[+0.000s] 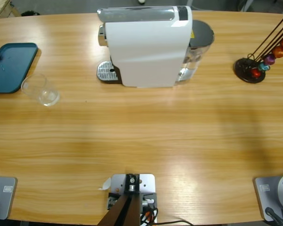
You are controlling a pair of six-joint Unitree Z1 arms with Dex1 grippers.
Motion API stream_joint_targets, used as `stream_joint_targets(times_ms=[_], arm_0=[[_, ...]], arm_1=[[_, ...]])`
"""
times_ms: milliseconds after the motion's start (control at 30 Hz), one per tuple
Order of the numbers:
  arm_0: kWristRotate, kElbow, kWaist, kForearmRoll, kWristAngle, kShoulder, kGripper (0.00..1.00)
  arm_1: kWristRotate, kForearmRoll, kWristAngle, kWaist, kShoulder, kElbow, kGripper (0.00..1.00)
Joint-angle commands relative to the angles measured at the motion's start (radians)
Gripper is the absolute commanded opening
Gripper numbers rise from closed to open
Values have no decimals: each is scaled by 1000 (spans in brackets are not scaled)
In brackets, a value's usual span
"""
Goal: Pour coffee
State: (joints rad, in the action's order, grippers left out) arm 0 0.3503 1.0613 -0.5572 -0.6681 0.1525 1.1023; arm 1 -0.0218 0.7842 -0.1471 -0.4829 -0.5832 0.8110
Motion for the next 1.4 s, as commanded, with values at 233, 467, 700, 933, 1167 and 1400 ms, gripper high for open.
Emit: stream_joint_targets(times_ms=[233,467,700,933,1167,1400], arm_0=[[418,237,-7,119,182,423,991],[460,303,-7,163,206,533,944],[427,321,10,205,198,621,900],[427,332,63,254,241,662,680],[435,330,71,254,291,686,521],[437,333,69,273,418,712,341]], arm_1=[[10,-13,-13,0,-9,-32,1000],[10,-11,-12,0,4,-33,1000],[11,-13,-12,0,-14,-30,1000],[11,-13,-12,0,-19,-30,1000],[11,-13,-12,0,-26,-29,1000],[11,-13,-12,0,-26,-29,1000]])
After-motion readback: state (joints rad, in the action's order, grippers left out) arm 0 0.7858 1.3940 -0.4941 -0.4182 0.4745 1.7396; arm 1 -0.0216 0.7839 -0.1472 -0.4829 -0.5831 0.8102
